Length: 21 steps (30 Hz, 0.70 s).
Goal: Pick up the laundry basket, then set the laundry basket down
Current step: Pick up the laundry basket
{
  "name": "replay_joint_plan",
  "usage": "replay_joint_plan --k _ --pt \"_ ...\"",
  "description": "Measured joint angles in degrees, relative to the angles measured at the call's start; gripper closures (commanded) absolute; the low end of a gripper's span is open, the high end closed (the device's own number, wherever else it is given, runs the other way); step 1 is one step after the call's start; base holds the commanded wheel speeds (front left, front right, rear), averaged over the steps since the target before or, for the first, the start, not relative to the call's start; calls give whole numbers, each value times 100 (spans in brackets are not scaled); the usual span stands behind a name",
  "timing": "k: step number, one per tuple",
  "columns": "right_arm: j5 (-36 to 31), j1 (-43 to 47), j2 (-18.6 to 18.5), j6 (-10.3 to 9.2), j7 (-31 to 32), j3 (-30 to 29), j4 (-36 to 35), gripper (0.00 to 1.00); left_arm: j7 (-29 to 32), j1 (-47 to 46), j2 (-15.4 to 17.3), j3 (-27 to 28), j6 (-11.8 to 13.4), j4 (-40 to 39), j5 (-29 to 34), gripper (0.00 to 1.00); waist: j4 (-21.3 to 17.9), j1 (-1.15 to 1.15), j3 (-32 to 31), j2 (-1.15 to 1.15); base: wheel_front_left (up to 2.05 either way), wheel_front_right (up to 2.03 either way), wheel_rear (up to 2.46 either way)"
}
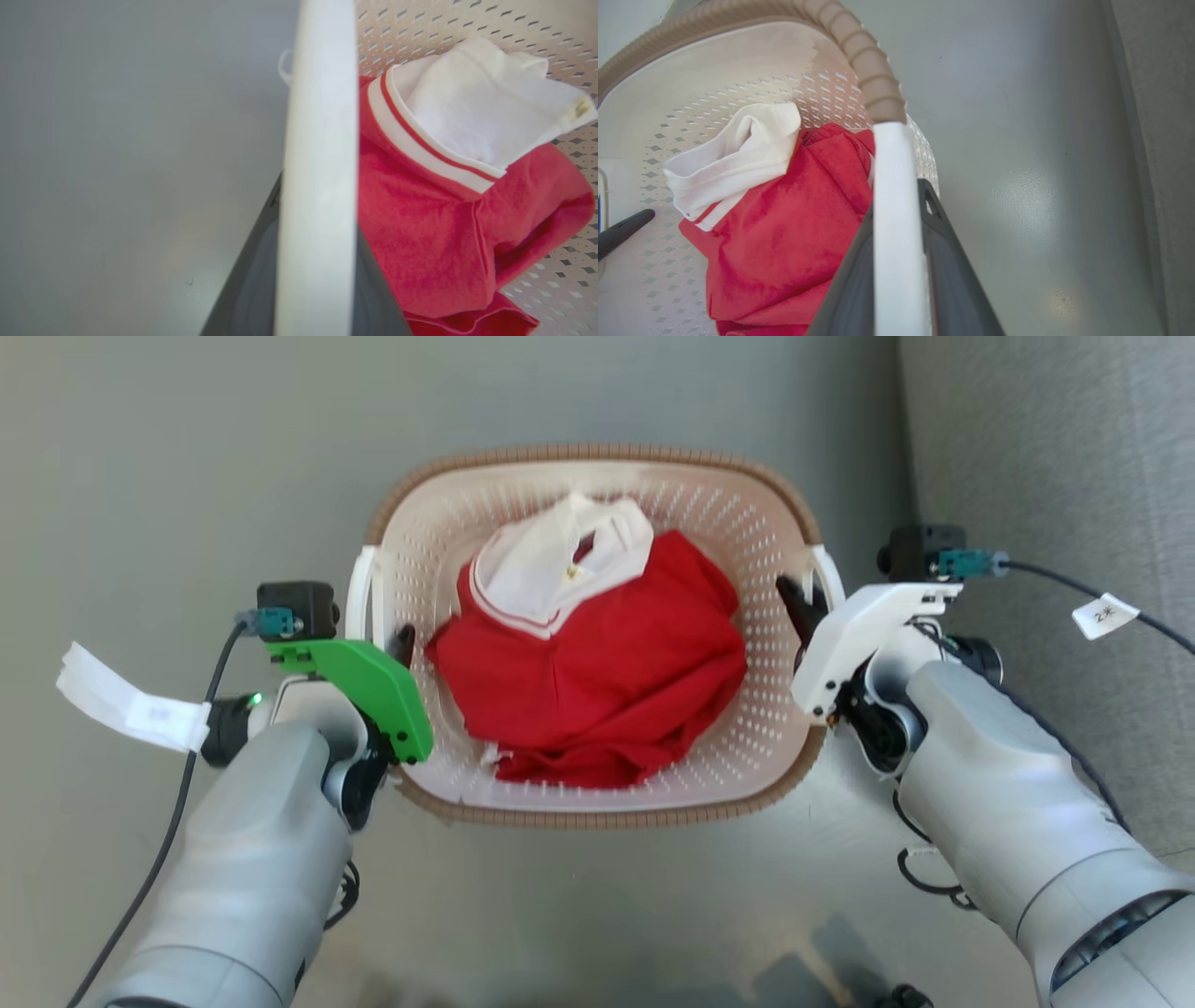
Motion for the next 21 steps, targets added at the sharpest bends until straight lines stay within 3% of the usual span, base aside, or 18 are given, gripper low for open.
replay_joint_plan --k 21 --pt "528 618 -20 -55 953 584 25 100 767 780 1 -371 19 137 -731 100 -119 0 -1566 0 0 0 0"
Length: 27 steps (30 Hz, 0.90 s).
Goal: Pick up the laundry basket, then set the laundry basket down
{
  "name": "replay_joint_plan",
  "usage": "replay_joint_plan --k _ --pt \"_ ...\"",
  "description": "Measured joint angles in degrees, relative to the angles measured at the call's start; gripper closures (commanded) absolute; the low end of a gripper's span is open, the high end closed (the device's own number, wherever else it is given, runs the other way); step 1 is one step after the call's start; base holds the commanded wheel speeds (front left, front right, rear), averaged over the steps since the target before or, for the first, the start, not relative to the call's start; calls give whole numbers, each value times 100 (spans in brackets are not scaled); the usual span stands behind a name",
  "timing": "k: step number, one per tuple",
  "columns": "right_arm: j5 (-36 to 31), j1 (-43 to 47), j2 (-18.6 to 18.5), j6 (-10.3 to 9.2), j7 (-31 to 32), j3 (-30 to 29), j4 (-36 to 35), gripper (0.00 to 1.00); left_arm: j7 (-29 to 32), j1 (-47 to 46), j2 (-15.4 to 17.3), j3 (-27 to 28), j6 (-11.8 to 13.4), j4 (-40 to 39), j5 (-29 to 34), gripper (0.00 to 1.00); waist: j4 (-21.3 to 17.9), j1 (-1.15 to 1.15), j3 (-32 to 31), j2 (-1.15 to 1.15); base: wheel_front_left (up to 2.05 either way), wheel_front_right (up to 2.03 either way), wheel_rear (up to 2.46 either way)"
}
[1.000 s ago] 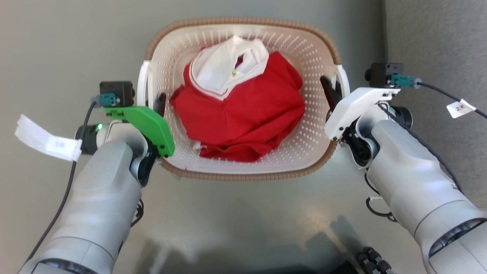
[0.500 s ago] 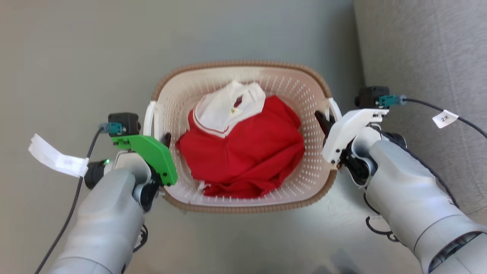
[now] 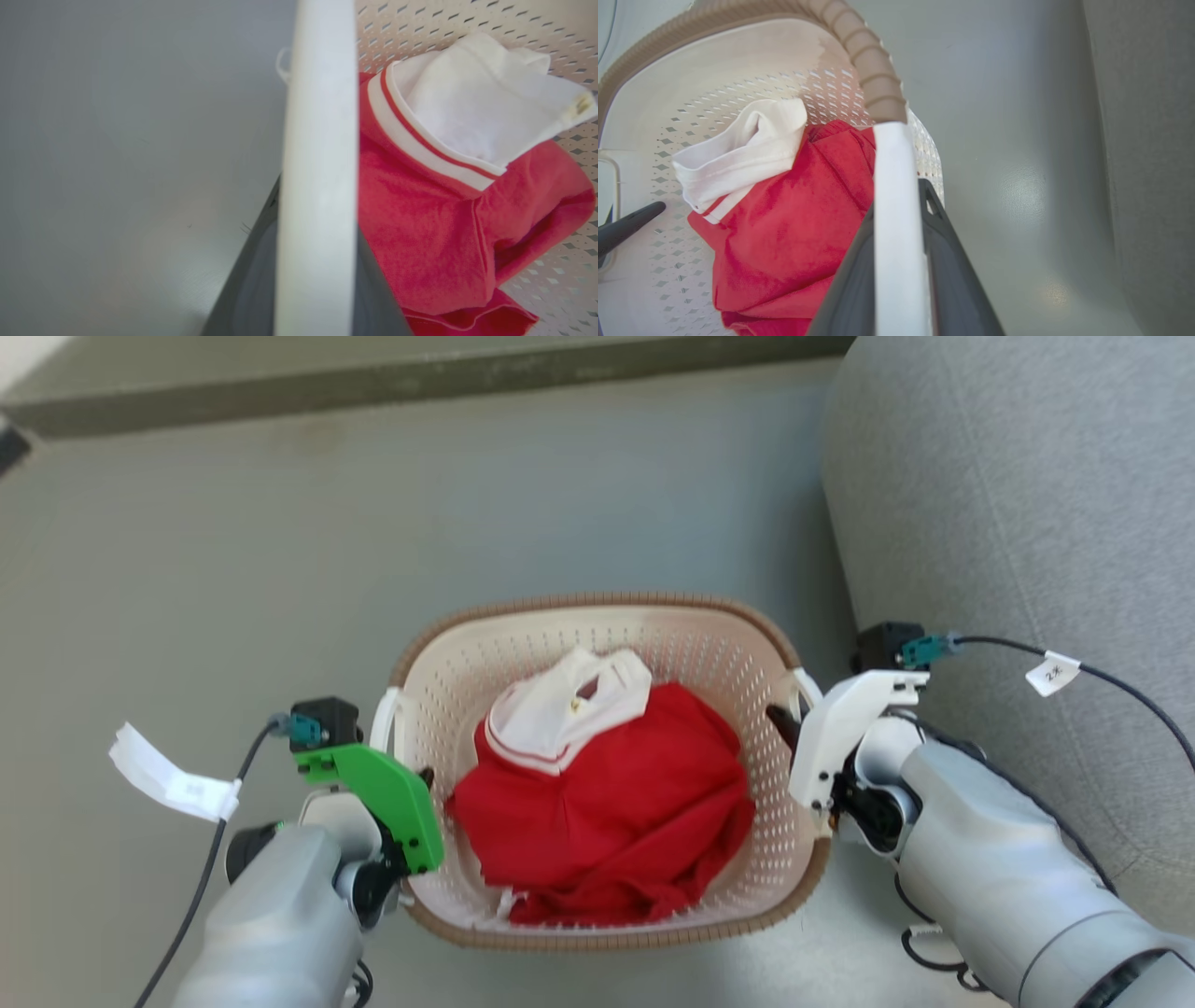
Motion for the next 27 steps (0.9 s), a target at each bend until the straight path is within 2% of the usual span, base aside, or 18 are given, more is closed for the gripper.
replay_joint_plan --k 16,27 --pt "363 393 -40 -43 560 304 -45 100 422 475 16 -249 79 16 -409 100 -40 0 -961 0 0 0 0" --pt "490 422 -135 -48 756 424 -104 100 528 537 26 -396 234 -137 -569 100 -54 0 -1188 0 0 0 0"
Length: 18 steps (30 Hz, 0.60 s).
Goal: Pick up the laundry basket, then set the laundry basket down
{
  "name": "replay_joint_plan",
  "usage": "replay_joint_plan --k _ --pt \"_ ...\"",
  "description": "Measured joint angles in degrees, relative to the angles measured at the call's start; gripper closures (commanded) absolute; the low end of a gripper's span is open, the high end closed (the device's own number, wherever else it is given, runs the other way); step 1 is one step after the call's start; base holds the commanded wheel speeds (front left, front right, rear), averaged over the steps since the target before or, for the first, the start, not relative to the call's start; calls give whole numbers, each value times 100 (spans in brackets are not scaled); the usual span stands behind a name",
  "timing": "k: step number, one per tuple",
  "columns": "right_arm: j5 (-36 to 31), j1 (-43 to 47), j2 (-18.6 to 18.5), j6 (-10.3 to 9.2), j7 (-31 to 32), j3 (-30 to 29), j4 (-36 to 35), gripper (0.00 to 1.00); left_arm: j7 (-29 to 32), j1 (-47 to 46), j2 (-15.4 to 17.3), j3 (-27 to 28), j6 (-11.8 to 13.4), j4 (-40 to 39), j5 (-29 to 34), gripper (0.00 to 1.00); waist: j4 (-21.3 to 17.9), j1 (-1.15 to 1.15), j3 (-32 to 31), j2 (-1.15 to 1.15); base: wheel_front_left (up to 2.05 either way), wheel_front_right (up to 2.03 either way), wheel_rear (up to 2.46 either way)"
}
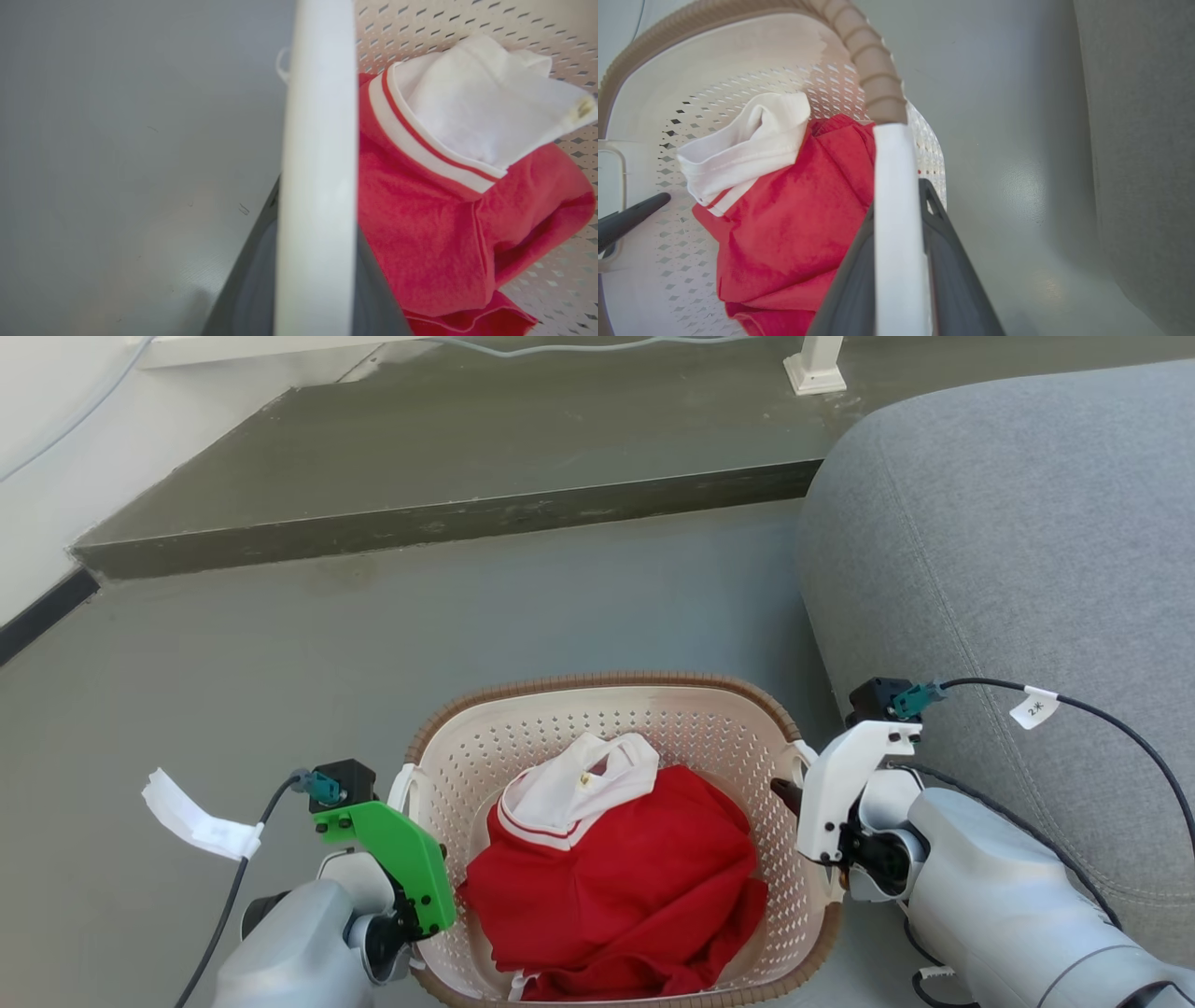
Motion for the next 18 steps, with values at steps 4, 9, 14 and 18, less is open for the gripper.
replay_joint_plan --k 4,9,14,18 --pt "37 0 -13 0 62 60 -20 100 25 10 12 -68 49 -14 -92 100 12 0 -13 0 0 0 0" --pt "89 0 -35 -1 111 114 -37 100 49 15 19 -147 93 -29 -181 100 25 0 -15 0 0 0 0" --pt "162 0 -67 -1 122 154 -69 100 51 16 22 -186 145 -56 -229 100 42 0 -3 0 0 0 0" --pt "188 0 -98 -1 129 198 -83 100 51 16 24 -240 152 -87 -252 100 59 0 6 0 0 0 0"
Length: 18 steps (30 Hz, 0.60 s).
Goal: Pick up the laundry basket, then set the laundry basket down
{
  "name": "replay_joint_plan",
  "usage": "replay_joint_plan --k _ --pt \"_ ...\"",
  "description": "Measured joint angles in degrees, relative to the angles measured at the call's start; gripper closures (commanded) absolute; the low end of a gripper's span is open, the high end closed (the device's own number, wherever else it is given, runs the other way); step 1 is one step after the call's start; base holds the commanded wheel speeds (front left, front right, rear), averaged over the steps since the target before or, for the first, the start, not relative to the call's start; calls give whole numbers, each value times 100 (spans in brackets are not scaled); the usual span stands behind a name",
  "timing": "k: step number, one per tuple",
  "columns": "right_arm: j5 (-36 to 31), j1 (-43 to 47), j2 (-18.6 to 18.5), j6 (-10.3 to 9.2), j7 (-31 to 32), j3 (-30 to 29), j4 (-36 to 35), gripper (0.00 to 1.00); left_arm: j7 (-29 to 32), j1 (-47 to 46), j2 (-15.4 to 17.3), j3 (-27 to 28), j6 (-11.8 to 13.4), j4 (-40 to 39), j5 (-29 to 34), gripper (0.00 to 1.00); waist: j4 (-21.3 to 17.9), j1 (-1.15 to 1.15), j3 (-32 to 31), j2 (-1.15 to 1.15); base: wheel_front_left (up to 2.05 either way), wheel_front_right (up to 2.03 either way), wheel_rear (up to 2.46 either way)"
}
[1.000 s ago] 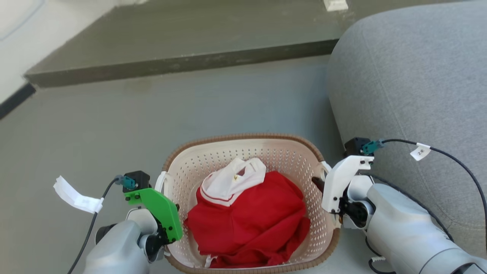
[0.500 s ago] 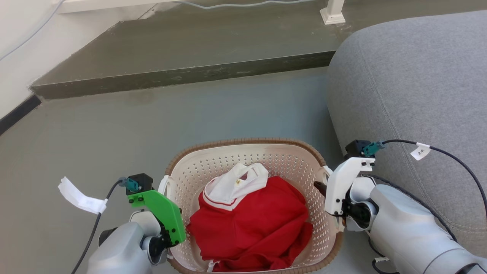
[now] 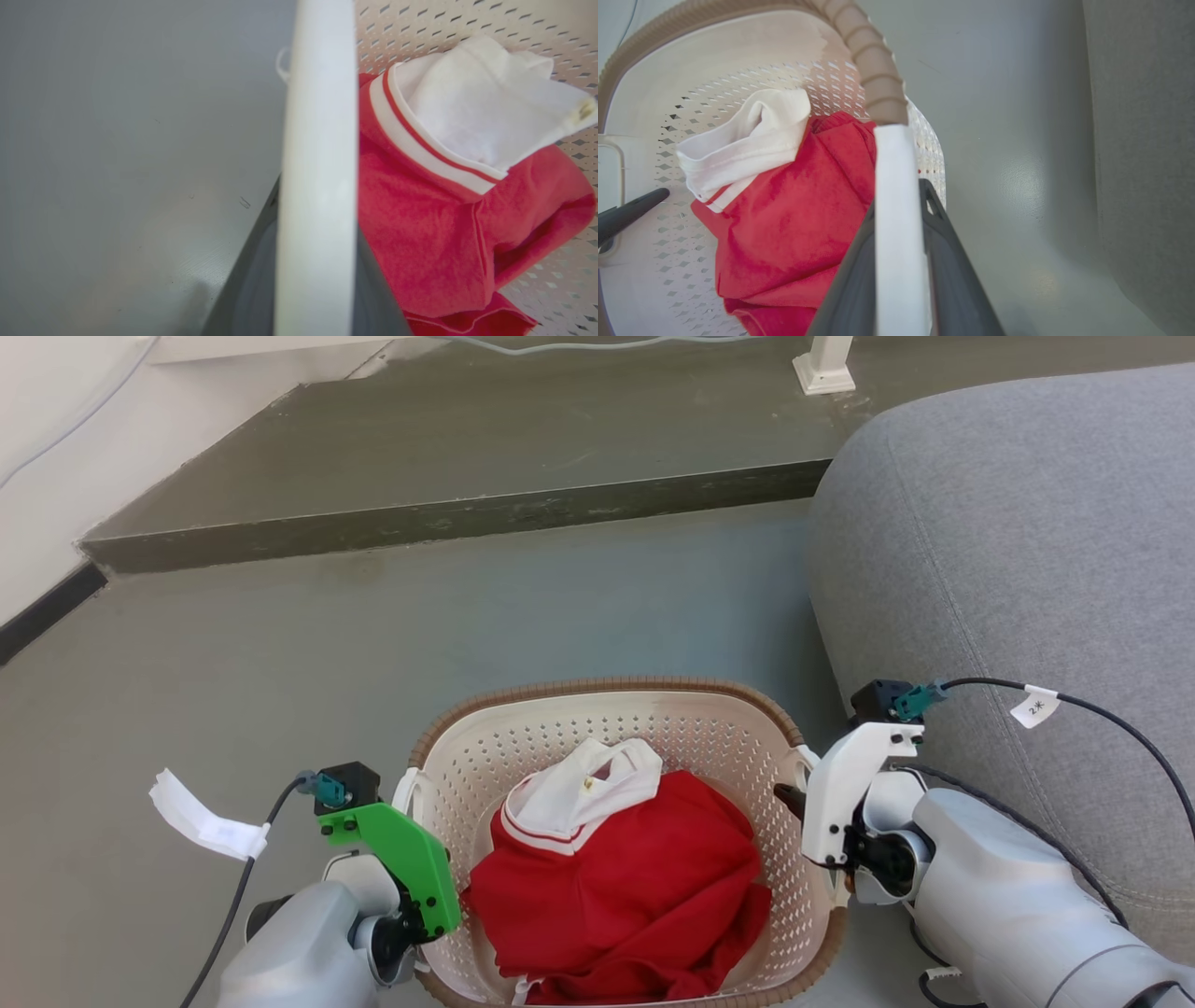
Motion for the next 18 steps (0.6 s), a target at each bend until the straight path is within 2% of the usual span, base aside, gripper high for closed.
replay_joint_plan --k 18 --pt "113 -15 -100 0 -59 192 -90 100 -37 0 3 -168 143 -78 -232 100 90 0 71 0 0 0 0"
